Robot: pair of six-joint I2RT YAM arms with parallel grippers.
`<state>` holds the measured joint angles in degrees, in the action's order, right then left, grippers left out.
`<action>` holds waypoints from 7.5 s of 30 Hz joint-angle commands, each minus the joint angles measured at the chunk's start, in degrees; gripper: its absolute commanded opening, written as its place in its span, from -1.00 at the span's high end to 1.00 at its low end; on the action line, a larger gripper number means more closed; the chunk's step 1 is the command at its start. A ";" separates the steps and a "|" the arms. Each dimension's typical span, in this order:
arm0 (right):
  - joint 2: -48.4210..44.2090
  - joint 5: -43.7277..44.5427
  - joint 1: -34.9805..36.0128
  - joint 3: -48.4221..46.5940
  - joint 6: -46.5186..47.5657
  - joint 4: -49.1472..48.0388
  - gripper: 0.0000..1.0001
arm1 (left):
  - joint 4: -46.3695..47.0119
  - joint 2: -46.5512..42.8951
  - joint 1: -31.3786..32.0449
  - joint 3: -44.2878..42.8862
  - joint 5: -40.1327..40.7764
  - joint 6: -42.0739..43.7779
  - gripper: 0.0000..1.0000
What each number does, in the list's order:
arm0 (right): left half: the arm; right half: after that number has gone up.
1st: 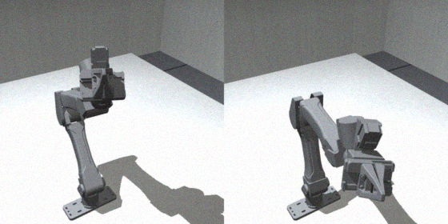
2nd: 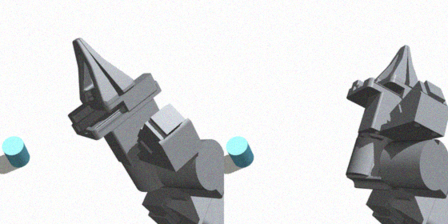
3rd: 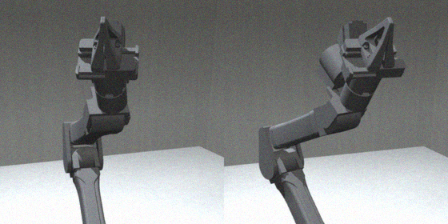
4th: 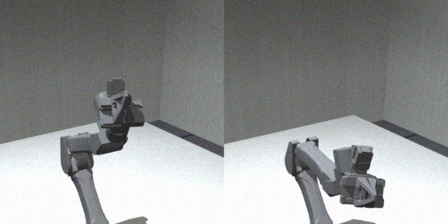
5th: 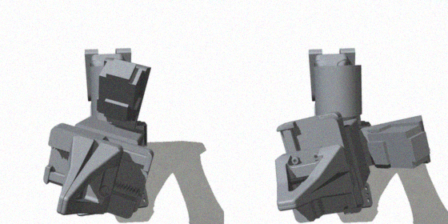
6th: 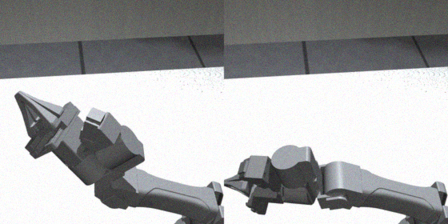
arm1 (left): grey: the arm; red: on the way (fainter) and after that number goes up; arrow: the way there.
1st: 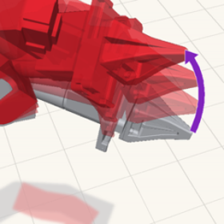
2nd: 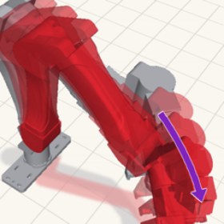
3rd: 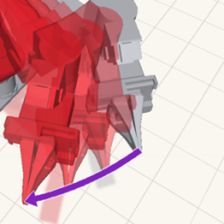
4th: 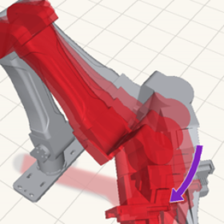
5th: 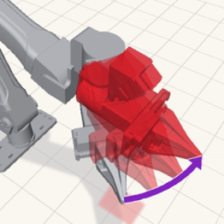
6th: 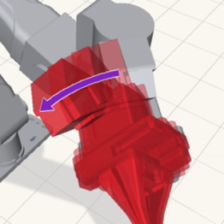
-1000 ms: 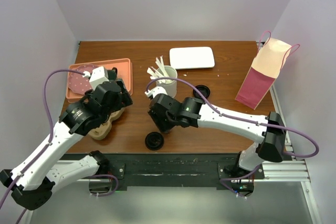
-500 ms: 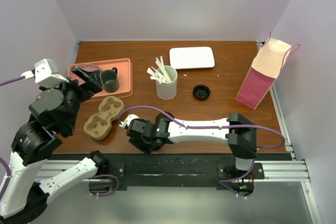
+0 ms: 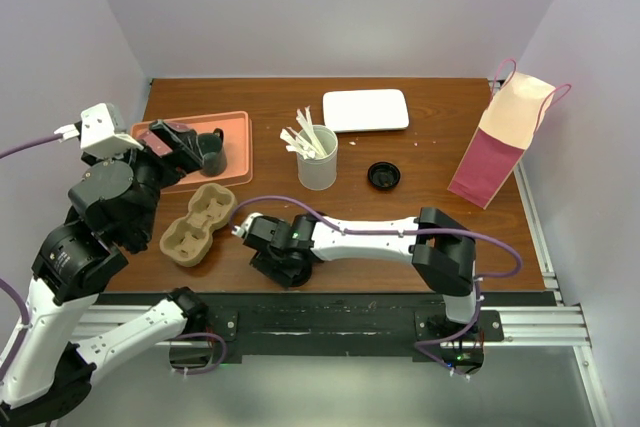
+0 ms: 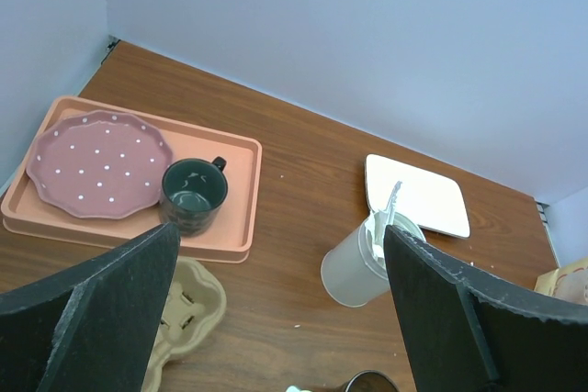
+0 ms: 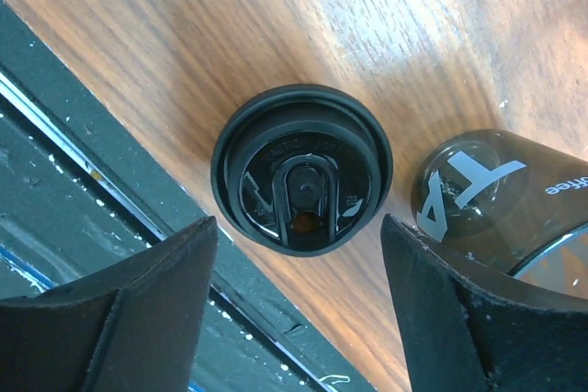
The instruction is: Pack the takeout coffee
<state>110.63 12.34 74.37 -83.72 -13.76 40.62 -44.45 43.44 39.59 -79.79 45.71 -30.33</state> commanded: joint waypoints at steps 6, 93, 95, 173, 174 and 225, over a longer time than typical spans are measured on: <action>0.99 -3.55 -0.63 -0.92 0.84 -3.27 -0.57 | 3.05 0.24 -0.22 0.86 0.96 1.76 -0.97; 0.38 -3.28 -1.95 -10.74 -2.50 5.94 -0.39 | 6.74 -2.40 -0.31 4.82 1.22 8.27 -1.00; -0.41 -3.11 -2.03 -12.68 -2.94 7.53 -0.39 | 7.35 -2.75 -0.22 4.82 1.74 8.53 -1.00; -6.74 1.55 -16.89 -14.53 -7.51 16.24 -0.96 | 6.21 0.59 -0.31 9.83 -7.04 4.84 -1.00; -6.66 1.72 -16.80 -14.89 -7.51 16.42 -0.97 | 5.95 0.85 -0.22 10.00 -7.13 3.97 -1.00; -12.37 -51.27 -43.87 10.77 -2.15 -4.85 -0.66 | 26.78 27.83 -9.10 32.59 -66.28 0.09 -0.46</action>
<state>98.41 -36.07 30.37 -71.81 -16.45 38.59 -20.29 70.54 31.07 -45.89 -20.34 -32.25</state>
